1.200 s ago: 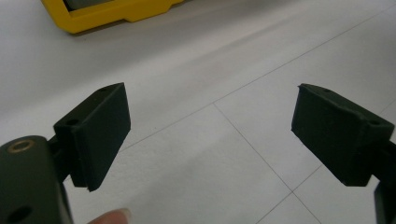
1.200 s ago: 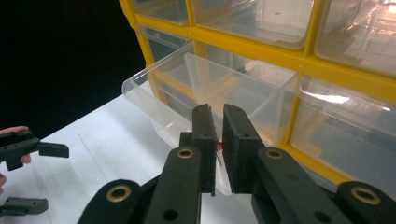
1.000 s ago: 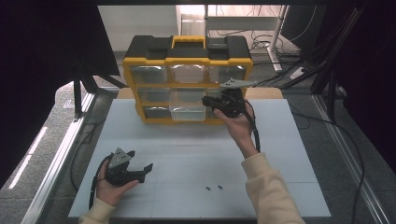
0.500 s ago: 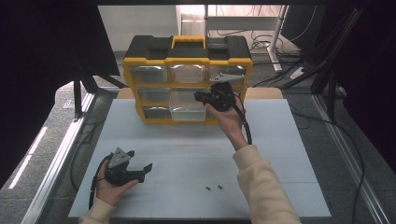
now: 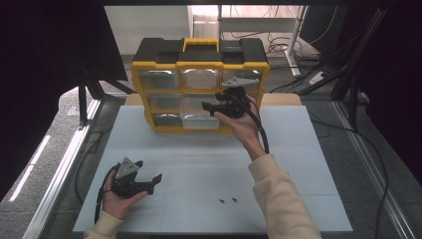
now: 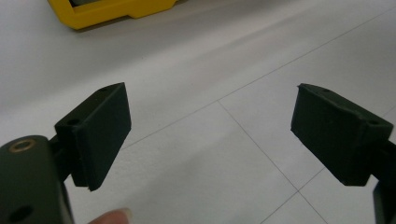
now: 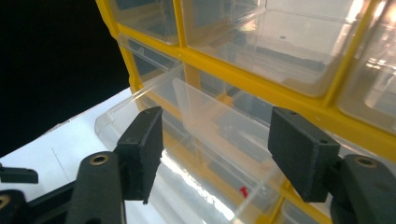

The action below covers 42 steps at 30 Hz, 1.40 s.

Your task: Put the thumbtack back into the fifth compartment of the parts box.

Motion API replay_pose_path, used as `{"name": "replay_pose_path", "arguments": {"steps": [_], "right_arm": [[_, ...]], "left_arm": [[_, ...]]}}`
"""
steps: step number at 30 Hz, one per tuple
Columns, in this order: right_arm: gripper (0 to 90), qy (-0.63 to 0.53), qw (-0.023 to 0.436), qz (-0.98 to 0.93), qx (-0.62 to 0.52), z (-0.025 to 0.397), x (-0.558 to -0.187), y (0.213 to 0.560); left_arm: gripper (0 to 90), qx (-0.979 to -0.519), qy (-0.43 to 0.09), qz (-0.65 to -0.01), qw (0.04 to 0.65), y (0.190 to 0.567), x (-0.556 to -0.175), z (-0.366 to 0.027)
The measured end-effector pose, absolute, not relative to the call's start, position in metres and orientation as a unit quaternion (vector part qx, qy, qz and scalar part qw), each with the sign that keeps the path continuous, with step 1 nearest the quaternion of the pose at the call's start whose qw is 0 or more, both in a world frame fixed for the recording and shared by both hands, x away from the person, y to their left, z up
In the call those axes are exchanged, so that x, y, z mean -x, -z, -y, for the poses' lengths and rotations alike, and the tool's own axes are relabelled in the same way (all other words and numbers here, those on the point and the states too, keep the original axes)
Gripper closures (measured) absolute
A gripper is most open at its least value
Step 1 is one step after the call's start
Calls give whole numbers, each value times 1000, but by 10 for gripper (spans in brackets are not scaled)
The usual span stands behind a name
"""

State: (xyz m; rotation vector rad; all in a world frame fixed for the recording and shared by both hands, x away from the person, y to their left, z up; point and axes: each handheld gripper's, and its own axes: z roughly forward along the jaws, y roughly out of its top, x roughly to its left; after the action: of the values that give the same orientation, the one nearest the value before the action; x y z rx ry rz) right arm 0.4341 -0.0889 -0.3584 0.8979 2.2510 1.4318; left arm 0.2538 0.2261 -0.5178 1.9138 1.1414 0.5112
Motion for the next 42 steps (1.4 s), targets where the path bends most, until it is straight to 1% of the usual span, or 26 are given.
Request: {"name": "replay_pose_path", "arguments": {"steps": [11,20,26,37,42], "right_arm": [[363,-502,158,-795,-303,115,-408,359],[367,-493,154,-800,-305,141,-385,368],[365,-487,149,-803,-309,158,-367,383],[363,-466,142,-814,-315,181,-327,418],[363,-454,131,-819,-324,190,-312,438]], "left_arm": [[125,-763,-203,-453,414,518,-254,-225],[125,-764,-205,-452,414,518,-253,-224],[125,-764,-203,-452,414,518,-253,-223],[124,-764,-203,-450,416,517,-252,-222],[124,-765,-205,-445,417,517,-251,-219]]}}
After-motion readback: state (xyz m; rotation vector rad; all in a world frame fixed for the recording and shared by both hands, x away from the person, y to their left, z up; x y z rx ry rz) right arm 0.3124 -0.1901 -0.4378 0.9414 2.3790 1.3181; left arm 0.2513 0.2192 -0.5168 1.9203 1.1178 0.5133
